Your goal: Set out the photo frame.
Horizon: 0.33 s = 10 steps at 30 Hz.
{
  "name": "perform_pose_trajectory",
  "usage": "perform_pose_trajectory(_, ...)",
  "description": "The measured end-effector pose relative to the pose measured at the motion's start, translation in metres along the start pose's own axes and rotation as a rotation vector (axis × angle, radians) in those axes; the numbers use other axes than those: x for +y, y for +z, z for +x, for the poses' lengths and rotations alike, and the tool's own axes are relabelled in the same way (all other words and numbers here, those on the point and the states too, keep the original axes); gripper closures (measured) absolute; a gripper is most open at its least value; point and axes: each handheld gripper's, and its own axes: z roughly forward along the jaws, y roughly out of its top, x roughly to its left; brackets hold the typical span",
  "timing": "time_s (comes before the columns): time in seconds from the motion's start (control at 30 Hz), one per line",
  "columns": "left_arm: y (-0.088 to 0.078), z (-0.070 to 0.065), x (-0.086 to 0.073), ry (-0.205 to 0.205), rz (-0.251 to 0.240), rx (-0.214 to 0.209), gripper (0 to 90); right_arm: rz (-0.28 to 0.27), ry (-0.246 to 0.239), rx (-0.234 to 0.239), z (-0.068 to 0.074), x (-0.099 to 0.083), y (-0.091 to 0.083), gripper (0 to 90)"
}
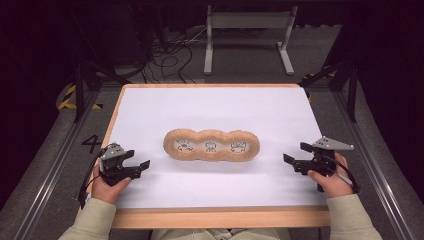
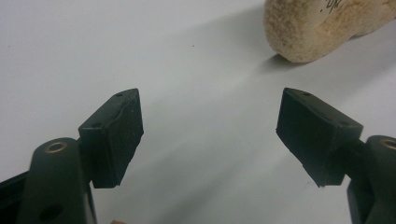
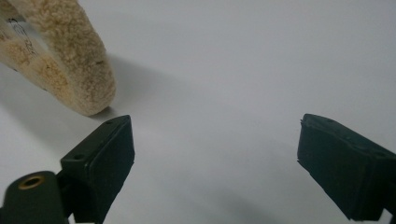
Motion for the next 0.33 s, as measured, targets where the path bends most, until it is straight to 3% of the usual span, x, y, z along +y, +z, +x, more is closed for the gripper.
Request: perform_pose_trajectory(0.33, -0.0020, -0.0017, 0.0013, -0.003, -0.013, -0.002, 22.9, 0.001, -0.004, 0.010, 0.0035, 0.0009, 0.0015, 11.4)
